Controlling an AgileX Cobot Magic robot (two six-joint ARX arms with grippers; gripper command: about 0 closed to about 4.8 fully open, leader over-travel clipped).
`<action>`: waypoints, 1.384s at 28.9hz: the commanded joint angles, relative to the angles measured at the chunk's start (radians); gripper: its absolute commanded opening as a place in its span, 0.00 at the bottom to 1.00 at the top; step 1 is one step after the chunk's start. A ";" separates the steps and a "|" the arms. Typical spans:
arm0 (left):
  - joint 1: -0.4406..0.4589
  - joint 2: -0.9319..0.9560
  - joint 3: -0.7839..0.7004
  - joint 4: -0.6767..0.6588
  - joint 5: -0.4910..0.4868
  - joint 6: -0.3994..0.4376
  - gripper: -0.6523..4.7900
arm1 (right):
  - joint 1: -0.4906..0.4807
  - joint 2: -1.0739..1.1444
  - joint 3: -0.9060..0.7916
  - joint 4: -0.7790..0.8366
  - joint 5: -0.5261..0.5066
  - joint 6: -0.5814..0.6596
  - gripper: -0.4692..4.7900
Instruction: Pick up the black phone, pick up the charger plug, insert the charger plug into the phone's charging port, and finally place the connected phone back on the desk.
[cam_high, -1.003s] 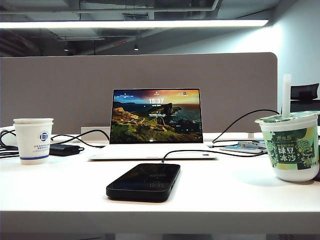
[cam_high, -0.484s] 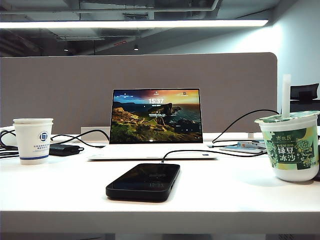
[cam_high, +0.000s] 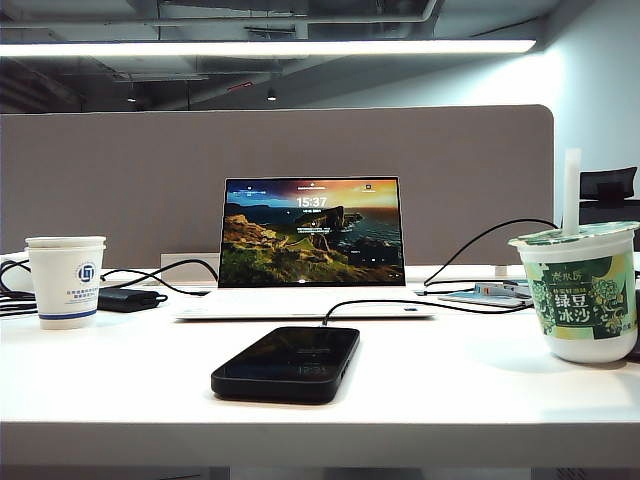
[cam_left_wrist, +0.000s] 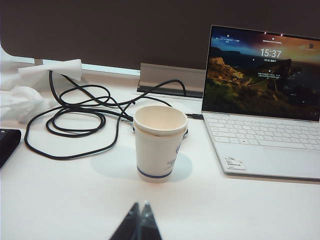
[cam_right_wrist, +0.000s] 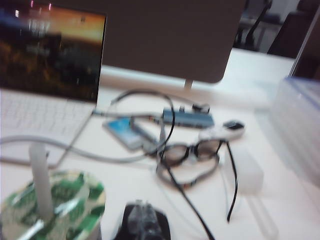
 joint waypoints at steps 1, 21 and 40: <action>0.001 0.000 0.000 0.010 0.000 0.002 0.11 | -0.045 -0.056 -0.043 0.119 -0.002 0.004 0.08; 0.001 0.000 0.000 0.001 0.000 0.002 0.11 | -0.264 -0.194 -0.127 0.068 -0.136 0.008 0.08; 0.001 0.000 0.000 0.001 0.000 0.002 0.11 | -0.265 -0.194 -0.127 -0.024 -0.137 0.104 0.08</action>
